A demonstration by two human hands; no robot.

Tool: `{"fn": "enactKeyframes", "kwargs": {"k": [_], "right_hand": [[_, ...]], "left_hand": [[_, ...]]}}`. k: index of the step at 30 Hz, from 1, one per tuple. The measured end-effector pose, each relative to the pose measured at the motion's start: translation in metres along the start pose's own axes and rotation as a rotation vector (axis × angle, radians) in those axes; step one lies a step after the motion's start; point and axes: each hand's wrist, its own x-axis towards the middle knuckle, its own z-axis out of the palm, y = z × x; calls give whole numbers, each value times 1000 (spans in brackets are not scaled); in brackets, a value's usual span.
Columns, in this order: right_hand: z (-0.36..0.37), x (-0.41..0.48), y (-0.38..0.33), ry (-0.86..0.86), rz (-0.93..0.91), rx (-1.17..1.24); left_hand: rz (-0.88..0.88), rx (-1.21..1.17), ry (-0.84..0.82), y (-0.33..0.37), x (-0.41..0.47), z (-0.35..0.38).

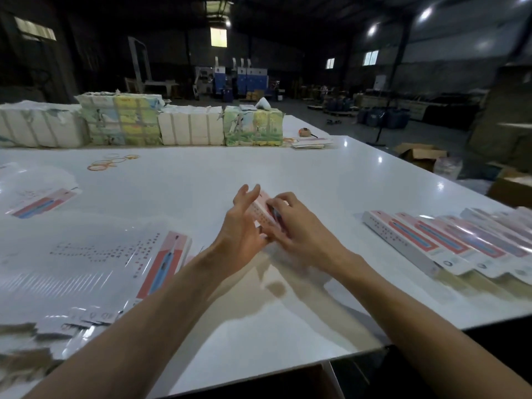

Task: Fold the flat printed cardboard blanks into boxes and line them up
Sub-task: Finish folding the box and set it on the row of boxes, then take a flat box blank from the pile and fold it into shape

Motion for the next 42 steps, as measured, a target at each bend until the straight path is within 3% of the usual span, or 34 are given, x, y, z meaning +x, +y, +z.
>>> {"fn": "enactKeyframes", "kwargs": {"k": [5,9,14,22,27,31,37,42], "right_hand": [[-35,-32,37,64,208,-89],[-67,-69,82,41,430,-337],[-69,-107,109,22,396,-569],[-83,-114,110,63,435,-541],[-68,-48,76,125,224,-518],[-33,16,33,192,78,-394],[29,40,17,201,167,-177],[34,44,34,211,263,-12]], "left_hand": [[57,464,24,-17,4,-4],[213,634,29,-23,6,-12],[253,743,2,-25,7,-13],[287,908,-18,-28,7,-13],[344,1032,14,-26,3,-9],[488,1269,107,-20,-2,-6],[408,1650,307,-2,-8,-13],[300,1881,418,34,-13,2]]}}
